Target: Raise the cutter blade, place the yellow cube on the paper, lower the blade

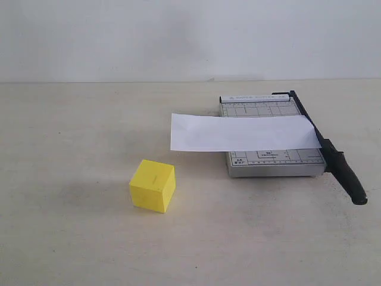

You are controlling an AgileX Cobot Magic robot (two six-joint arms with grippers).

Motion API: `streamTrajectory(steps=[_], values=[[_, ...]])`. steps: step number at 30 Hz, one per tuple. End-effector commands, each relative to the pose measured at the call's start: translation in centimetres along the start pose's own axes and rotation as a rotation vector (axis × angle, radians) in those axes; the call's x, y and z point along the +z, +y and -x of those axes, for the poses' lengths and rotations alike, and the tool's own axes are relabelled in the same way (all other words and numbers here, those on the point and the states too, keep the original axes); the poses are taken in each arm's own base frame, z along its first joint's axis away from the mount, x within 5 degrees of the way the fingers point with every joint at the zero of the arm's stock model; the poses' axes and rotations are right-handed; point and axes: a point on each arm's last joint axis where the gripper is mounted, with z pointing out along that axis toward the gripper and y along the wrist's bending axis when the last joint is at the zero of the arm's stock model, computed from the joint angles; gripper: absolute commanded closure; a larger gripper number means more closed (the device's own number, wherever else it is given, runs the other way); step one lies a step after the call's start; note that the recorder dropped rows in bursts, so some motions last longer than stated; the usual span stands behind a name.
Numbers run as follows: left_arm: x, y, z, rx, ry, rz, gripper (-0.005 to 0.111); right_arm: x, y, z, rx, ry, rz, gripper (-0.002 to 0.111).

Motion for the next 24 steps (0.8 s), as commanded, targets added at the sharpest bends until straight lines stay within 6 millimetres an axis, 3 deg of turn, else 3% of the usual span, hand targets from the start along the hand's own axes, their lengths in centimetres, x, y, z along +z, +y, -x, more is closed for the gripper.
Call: streamTrajectory(steps=[1, 18, 21, 24], values=[[0.0, 0.0, 0.1, 0.002, -0.014, 0.002, 0.102, -0.1, 0.0, 0.1, -0.008, -0.012, 0.002, 0.108], [0.0, 0.0, 0.1, 0.002, -0.014, 0.002, 0.102, -0.1, 0.1, 0.4, -0.036, -0.048, 0.006, 0.108], [0.0, 0.0, 0.1, 0.002, -0.014, 0.002, 0.102, -0.2, 0.2, 1.6, 0.116, -0.175, 0.029, 0.108], [0.0, 0.0, 0.1, 0.002, -0.014, 0.002, 0.102, -0.6, 0.1, 3.0, 0.136, -0.339, 0.033, 0.108]])
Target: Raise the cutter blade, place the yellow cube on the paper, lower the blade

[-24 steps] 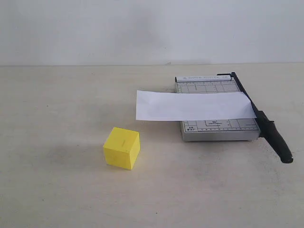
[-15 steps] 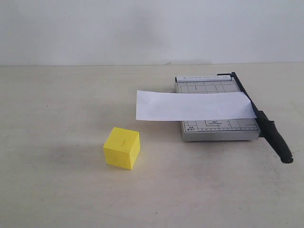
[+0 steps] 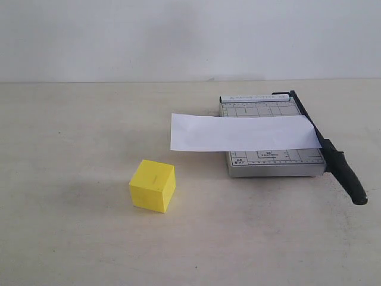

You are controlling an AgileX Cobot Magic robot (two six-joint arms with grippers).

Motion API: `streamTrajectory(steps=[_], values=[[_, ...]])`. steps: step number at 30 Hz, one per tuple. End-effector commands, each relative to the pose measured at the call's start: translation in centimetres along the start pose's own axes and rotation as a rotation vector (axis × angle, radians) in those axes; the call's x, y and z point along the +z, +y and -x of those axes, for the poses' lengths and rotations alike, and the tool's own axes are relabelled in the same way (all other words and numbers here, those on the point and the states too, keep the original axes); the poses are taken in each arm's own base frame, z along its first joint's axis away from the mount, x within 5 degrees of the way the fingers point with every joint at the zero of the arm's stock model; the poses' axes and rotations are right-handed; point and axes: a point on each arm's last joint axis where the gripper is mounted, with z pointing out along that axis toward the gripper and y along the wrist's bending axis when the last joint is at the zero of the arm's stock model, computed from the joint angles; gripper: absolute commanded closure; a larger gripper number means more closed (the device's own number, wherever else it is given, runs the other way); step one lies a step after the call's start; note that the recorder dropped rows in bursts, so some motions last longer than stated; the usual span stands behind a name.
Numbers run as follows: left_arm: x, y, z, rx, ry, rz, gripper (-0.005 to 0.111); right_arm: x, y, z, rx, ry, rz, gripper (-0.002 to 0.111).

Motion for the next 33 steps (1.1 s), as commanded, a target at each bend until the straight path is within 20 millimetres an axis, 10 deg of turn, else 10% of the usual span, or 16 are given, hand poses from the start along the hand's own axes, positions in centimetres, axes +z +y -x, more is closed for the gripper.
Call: streamTrajectory(steps=[1, 13, 29, 33], values=[[0.0, 0.0, 0.1, 0.002, -0.014, 0.002, 0.102, -0.3, 0.1, 1.9, 0.031, -0.214, 0.018, 0.108], [0.0, 0.0, 0.1, 0.002, -0.014, 0.002, 0.102, -0.2, 0.3, 1.9, 0.412, -0.163, 0.052, 0.108], [0.0, 0.0, 0.1, 0.002, -0.014, 0.002, 0.102, 0.2, 4.2, 8.0, -0.105, 0.339, -0.001, 0.108], [0.0, 0.0, 0.1, 0.002, -0.014, 0.002, 0.102, 2.2, 4.9, 9.4, -0.159, 0.482, -0.015, 0.089]])
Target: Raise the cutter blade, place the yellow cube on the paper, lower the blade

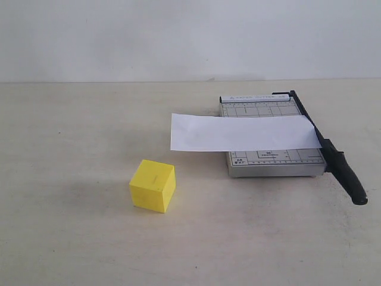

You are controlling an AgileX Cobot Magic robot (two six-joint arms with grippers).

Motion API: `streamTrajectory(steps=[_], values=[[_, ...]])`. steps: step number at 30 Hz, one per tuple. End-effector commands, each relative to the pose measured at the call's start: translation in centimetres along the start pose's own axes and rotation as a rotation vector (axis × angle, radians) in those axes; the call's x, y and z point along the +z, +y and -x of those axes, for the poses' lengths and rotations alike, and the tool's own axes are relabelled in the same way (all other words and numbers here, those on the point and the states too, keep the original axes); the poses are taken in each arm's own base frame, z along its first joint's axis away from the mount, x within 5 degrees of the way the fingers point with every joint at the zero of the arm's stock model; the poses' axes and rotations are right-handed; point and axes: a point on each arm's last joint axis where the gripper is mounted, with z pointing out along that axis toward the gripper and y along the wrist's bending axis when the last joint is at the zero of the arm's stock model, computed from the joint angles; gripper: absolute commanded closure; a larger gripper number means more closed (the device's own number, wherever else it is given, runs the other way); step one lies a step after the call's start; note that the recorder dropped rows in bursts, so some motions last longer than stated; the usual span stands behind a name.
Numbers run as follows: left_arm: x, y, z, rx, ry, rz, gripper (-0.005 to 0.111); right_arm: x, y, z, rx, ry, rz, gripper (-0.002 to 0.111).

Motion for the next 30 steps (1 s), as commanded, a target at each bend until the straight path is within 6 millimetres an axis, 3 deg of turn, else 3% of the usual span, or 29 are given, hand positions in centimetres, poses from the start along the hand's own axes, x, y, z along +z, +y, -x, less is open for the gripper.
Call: streamTrajectory(steps=[1, 4, 6, 14, 20, 30], values=[[0.0, 0.0, 0.1, 0.002, -0.014, 0.002, 0.102, 1.6, 0.5, 2.1, -0.086, 0.164, -0.025, 0.08], [0.0, 0.0, 0.1, 0.002, -0.014, 0.002, 0.102, 3.0, 0.6, 3.1, -0.086, 0.236, -0.036, 0.051], [0.0, 0.0, 0.1, 0.002, -0.014, 0.002, 0.102, 4.1, 0.6, 3.5, -0.087, 0.273, -0.044, 0.045], [0.0, 0.0, 0.1, 0.002, -0.014, 0.002, 0.102, 9.9, -1.1, 2.5, -0.208, 0.626, -0.131, 0.045], [0.0, 0.0, 0.1, 0.002, -0.014, 0.002, 0.102, 14.0, -2.0, 1.6, -0.288, 0.791, -0.12, 0.045], [0.0, 0.0, 0.1, 0.002, -0.014, 0.002, 0.102, 18.2, -2.9, 0.5, -0.363, 0.854, -0.094, 0.045]])
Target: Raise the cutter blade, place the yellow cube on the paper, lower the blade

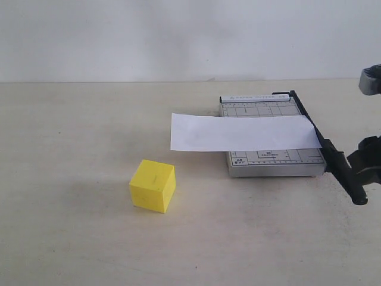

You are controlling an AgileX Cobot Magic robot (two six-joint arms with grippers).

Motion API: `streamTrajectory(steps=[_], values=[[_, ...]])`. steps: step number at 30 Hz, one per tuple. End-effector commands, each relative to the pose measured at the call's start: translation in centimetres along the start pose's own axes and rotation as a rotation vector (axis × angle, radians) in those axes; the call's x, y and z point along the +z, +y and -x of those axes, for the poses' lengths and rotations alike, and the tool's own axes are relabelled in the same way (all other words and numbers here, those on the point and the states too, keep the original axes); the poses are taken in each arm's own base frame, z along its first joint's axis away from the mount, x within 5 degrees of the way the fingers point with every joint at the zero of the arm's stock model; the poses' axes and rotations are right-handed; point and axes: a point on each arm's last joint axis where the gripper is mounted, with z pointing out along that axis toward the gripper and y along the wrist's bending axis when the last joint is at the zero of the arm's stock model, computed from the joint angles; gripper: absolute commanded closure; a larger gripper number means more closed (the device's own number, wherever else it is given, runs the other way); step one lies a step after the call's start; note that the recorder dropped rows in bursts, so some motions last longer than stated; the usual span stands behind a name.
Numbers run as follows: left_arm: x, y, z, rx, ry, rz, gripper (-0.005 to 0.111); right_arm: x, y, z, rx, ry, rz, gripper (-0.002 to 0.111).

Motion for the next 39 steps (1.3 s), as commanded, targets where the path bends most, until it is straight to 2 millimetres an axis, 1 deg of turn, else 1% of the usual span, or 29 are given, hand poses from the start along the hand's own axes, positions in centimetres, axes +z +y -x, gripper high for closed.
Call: streamTrajectory(steps=[1, 8, 17, 27, 29, 31, 32, 36, 39], values=[[0.0, 0.0, 0.1, 0.002, -0.014, 0.002, 0.102, 1.2, -0.3, 0.9, -0.038, -0.014, -0.012, 0.045], [0.0, 0.0, 0.1, 0.002, -0.014, 0.002, 0.102, 3.8, -0.7, 1.6, -0.054, 0.002, -0.015, 0.045], [0.0, 0.0, 0.1, 0.002, -0.014, 0.002, 0.102, 6.1, -1.0, 2.2, -0.052, -0.002, -0.023, 0.045], [0.0, 0.0, 0.1, 0.002, -0.014, 0.002, 0.102, 9.2, -1.2, 2.1, -0.052, 0.06, -0.015, 0.045], [0.0, 0.0, 0.1, 0.002, -0.014, 0.002, 0.102, 9.6, -1.2, 2.1, -0.052, 0.067, -0.014, 0.045], [0.0, 0.0, 0.1, 0.002, -0.014, 0.002, 0.102, 9.8, -1.3, 2.1, -0.053, 0.069, -0.014, 0.049], [0.0, 0.0, 0.1, 0.002, -0.014, 0.002, 0.102, 9.8, -1.3, 2.1, -0.059, 0.067, -0.014, 0.053], [0.0, 0.0, 0.1, 0.002, -0.014, 0.002, 0.102, 9.8, -1.3, 2.1, -0.065, 0.067, -0.014, 0.079], [0.0, 0.0, 0.1, 0.002, -0.014, 0.002, 0.102, 9.8, -1.3, 2.1, -0.065, 0.065, -0.014, 0.093]])
